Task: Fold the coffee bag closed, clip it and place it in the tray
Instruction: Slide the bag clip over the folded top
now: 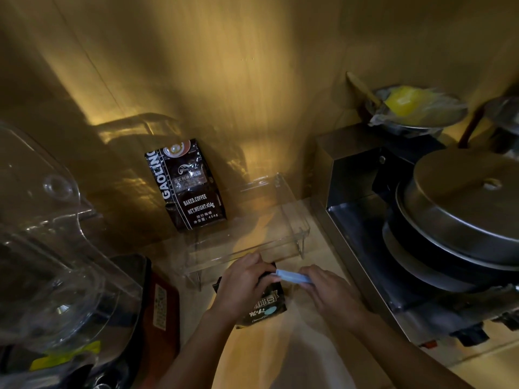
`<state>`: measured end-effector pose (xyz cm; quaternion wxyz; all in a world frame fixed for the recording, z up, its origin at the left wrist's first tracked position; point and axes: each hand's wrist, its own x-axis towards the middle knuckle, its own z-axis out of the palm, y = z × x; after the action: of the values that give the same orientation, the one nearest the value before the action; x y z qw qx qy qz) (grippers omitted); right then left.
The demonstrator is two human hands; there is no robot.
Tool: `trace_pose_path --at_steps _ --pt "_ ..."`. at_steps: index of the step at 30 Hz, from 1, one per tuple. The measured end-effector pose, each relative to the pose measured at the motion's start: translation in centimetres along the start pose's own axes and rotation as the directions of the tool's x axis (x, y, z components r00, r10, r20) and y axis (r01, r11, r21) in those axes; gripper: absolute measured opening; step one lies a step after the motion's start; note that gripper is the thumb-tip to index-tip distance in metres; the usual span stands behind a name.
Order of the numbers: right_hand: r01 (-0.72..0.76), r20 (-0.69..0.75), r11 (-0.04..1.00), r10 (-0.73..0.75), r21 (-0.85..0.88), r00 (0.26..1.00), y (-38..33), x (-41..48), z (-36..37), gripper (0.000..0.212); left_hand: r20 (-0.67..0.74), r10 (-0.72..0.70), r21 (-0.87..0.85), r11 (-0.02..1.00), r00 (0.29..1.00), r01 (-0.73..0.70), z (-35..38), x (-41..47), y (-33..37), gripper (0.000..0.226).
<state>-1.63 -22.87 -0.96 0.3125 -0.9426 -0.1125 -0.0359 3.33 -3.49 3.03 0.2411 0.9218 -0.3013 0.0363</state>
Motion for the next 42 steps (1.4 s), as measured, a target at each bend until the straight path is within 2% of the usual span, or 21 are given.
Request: trace_pose_path --at_steps 8,15,22,28,34,40,42 --pt "0.032 0.032 0.999 -0.031 -0.020 0.999 0.0 0.3 -0.6 0.021 -0.012 -0.029 0.027 0.999 1.000 0.029 0.4 0.0 0.2 0.018" --pt "0.046 0.021 0.998 -0.045 -0.037 0.999 -0.1 -0.2 -0.2 0.033 -0.023 -0.080 -0.060 0.995 0.997 0.078 0.6 0.0 0.2 0.013" --pt "0.006 0.040 0.999 -0.004 -0.043 0.999 0.1 -0.6 -0.4 0.019 -0.018 -0.106 -0.114 0.988 0.994 0.104 0.6 -0.2 0.1 0.011" --pt "-0.024 0.019 1.000 0.023 0.010 1.000 0.3 -0.9 -0.2 0.020 0.029 -0.121 -0.192 0.974 0.992 0.124 0.2 0.0 -0.1 0.011" --pt "0.036 -0.026 0.999 -0.035 0.030 0.999 0.5 -1.0 -0.2 0.024 0.117 -0.163 -0.330 0.924 0.980 0.193 -0.4 0.2 -0.3 0.011" --pt "0.137 -0.063 0.991 -0.137 0.006 0.989 0.0 -0.9 -0.5 0.020 0.155 -0.235 -0.400 0.873 0.959 0.279 -0.7 0.4 -0.2 0.010" --pt "0.122 -0.064 0.993 -0.121 0.008 0.991 0.0 -1.1 -0.2 0.019 0.161 -0.247 -0.411 0.864 0.956 0.292 -0.8 0.3 -0.3 0.010"
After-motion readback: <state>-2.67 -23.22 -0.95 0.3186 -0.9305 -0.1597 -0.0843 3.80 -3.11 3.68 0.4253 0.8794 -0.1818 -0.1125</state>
